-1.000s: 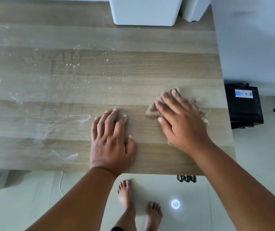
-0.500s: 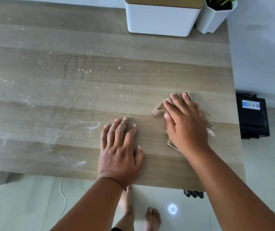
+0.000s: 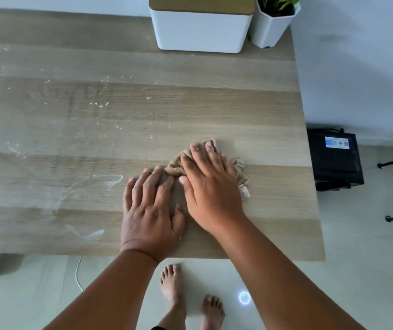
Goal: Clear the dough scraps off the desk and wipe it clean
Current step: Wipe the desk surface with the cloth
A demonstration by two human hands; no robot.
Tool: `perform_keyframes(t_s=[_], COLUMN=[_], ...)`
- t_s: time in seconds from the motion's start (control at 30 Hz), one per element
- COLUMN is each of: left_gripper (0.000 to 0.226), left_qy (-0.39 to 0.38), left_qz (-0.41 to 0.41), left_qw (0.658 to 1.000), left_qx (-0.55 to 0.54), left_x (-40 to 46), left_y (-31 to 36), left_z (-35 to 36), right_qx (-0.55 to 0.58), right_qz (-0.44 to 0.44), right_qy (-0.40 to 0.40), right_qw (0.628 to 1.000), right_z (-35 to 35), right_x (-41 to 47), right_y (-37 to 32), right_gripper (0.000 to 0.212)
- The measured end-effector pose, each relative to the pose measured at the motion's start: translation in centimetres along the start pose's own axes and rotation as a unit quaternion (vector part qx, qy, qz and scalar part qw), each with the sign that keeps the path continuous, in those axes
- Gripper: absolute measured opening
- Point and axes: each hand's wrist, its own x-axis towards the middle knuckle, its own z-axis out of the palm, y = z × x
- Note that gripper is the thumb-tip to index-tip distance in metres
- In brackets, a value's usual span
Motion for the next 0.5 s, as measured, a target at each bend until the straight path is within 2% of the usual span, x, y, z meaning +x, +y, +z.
perform_keyframes(t_s=[0.2,0.37,0.5], left_gripper=[0.057,0.057,0.057], left_qy=[0.027,0.025,0.024], left_qz=[0.009,0.009,0.011], left_qw=[1.000,1.000,1.000], left_qx=[-0.003,-0.001,0.000], left_x=[0.1,0.0,0.0], left_y=[0.0,0.0,0.0], left_z=[0.2,0.3,0.3], right_qx=[0.053,0.021,-0.021], right_qz=[-0.040,0.039,0.049], right_qy=[0.004,0.029,0.054], right_qw=[0.998,0.999,0.997], right_z=[-2.1,-2.9,-2.1], right_x=[-3.1,-6.3,-7.7], right_y=[3.4,9.3,10.4], right_gripper=[0.050,0.050,0.052])
